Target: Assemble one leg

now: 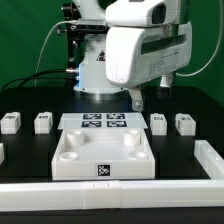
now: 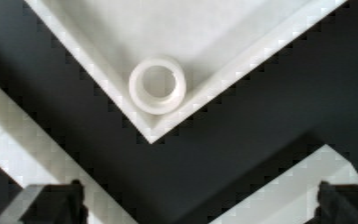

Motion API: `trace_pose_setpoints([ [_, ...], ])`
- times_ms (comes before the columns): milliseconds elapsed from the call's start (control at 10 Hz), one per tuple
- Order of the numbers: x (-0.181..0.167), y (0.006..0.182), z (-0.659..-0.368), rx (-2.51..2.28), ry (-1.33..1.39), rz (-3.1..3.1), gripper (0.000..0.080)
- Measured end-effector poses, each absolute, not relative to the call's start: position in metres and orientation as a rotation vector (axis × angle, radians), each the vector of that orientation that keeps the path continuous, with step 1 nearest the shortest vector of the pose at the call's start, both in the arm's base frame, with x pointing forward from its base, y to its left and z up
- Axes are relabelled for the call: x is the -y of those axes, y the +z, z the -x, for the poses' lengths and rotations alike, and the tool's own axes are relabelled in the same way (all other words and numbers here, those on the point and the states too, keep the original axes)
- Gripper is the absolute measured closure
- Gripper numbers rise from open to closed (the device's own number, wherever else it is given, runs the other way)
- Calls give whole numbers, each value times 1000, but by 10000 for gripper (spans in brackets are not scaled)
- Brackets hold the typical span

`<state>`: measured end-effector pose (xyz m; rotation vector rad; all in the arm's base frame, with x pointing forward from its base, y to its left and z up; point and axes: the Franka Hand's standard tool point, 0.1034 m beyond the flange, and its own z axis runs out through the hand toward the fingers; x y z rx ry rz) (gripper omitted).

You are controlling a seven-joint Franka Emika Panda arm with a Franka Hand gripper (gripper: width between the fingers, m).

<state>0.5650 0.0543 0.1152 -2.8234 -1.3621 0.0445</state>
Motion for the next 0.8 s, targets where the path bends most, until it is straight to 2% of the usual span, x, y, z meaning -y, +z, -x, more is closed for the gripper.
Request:
trace_pose_setpoints([
  [800,-54,115,-565,1362,45,2823,150],
])
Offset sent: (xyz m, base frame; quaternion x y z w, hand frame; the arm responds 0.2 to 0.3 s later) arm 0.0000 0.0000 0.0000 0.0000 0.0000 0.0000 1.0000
